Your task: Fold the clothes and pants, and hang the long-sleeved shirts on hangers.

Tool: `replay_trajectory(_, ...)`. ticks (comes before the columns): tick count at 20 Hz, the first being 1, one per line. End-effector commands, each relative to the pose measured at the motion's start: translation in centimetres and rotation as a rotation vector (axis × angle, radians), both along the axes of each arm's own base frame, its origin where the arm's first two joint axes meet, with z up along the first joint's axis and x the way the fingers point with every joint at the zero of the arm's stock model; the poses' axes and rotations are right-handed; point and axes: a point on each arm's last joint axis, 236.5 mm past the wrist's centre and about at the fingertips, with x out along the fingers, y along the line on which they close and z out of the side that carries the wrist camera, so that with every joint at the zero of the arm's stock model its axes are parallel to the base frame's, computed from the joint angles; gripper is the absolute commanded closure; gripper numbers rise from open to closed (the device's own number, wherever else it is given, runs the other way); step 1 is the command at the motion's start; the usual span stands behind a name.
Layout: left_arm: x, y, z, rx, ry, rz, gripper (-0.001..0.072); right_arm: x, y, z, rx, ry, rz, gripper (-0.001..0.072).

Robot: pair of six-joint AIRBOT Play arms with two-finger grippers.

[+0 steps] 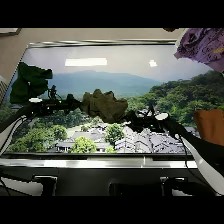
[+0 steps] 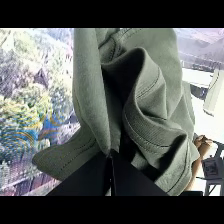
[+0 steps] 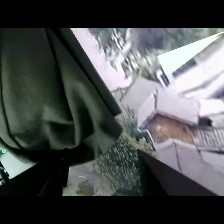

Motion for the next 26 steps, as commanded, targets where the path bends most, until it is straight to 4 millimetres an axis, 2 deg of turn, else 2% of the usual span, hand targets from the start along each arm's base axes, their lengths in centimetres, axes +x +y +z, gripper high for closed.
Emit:
replay_trajectory(1,0.1,0.0,0.0,0.000,-0.001,0.002,0.0691,0.8,0.5,-0.7,-0.003,-0.018,-0.041,0.0285)
replay_trajectory(4,0.1,0.1,0.0,0.001,-0.001,0.002,0.0691,1.6,-0.1,-1.0,-0.022,-0.030,-0.078,0.0365)
replay_trajectory(7,0.1,0.1,0.0,0.001,-0.001,0.002,0.0691,1.8,0.1,-1.5,-0.015,-0.015,-0.101,0.0374)
replay_trajectory(9,0.1,0.1,0.0,0.001,0.000,0.001,0.0691,1.0,1.3,-2.1,-0.026,-0.009,-0.074,0.0493)
replay_trajectory(10,0.1,0.1,0.0,0.001,0.000,0.002,0.0691,0.7,1.8,-2.1,-0.030,-0.013,-0.061,0.0630)
replay_trajectory(11,0.1,0.1,0.0,0.000,0.000,0.002,0.0691,0.7,2.0,-2.0,-0.027,-0.015,-0.054,0.0681)
replay_trajectory(13,0.2,0.3,0.2,0.001,-0.005,0.006,0.0692,1.6,1.4,-0.6,-0.026,-0.064,-0.064,0.0683)
replay_trajectory(15,0.6,0.8,1.2,0.007,-0.031,0.009,0.0693,3.2,0.3,2.7,-0.026,-0.169,-0.082,0.0683)
replay_trajectory(16,0.9,0.9,2.5,0.009,-0.061,0.001,0.0694,4.3,-0.8,5.2,-0.021,-0.235,-0.101,0.0683)
replay_trajectory(17,1.3,1.1,4.1,0.024,-0.103,-0.018,0.0694,5.6,-2.0,8.4,-0.017,-0.324,-0.120,0.0683)
replay_trajectory(19,2.2,2.3,8.1,0.125,-0.219,-0.069,0.0694,8.0,-5.1,16.1,-0.018,-0.510,-0.175,0.0683)
replay_trajectory(21,3.2,4.8,13.2,0.283,-0.316,-0.059,0.0695,9.4,-8.7,24.7,-0.019,-0.701,-0.245,0.0683)
replay_trajectory(23,3.8,7.9,20.4,0.465,-0.456,-0.009,0.0695,9.1,-11.7,33.8,-0.030,-0.896,-0.289,0.0683)
replay_trajectory(24,3.6,9.5,24.9,0.552,-0.531,0.042,0.0694,8.3,-12.9,38.6,-0.035,-0.998,-0.307,0.0683)
replay_trajectory(26,1.7,12.6,34.1,0.690,-0.674,0.179,0.0695,5.7,-14.9,47.3,-0.075,-1.194,-0.343,0.0683)
